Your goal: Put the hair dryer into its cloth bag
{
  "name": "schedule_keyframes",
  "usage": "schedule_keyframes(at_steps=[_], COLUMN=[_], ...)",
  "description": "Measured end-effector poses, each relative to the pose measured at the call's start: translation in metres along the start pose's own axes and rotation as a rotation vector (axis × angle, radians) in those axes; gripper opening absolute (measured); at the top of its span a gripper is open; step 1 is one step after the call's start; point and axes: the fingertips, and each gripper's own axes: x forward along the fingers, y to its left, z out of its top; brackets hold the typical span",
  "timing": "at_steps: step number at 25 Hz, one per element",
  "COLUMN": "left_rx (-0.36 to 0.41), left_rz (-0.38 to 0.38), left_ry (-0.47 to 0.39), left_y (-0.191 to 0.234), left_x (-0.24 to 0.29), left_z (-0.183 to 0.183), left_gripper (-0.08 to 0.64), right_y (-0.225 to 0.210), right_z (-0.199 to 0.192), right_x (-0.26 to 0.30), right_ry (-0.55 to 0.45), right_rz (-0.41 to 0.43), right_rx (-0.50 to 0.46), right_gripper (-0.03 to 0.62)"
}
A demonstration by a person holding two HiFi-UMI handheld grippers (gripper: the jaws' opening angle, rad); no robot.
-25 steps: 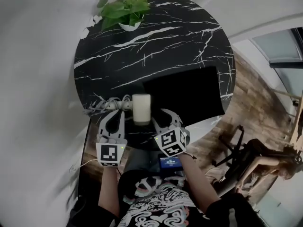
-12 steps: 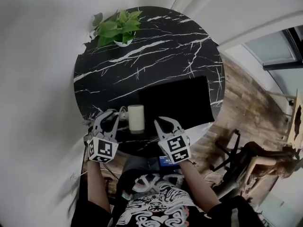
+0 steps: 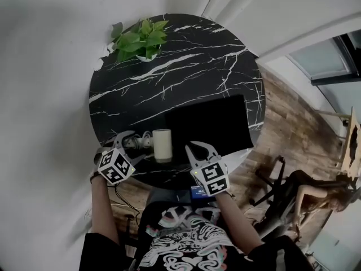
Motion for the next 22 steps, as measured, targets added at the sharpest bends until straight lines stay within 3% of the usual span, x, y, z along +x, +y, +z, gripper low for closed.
schedule_keyframes(at_steps=[4,10,14,19,22], left_rx=[0.156,0.128,0.177,0.013,0.032], left_rz=[0.077,-0.051,-0.075,-0.071,-0.056], left_ry=[0.085,0.094,0.079,-0.047,-0.057], left_y=[0.012,0.009,0.003,-0.017,-0.021], left_x=[0.021,0.029,0.027,0.013,0.01], left_z=[-0.012,-0.016,-0.009,0.009,0.02], left_gripper=[0.336,0.338,0.267,0.253,0.249], right_y=[-0.002,-0.003,-0.004,-0.004,-0.003], right_z=[0.003,0.003,0.007,0.014,0.014], right_x=[-0.003,-0.002,-0.004,-0.013,-0.018], right_ry=[-0.016,-0.03,-0.045,-0.052,-0.055], right_rz=[-0.004,-0.002,-0.01,-0.022,-0.023], right_rx=[0.01,0.006,0.015,-0.005,-0.028], right_gripper=[0.029,0.029,0.029,0.029,0.029])
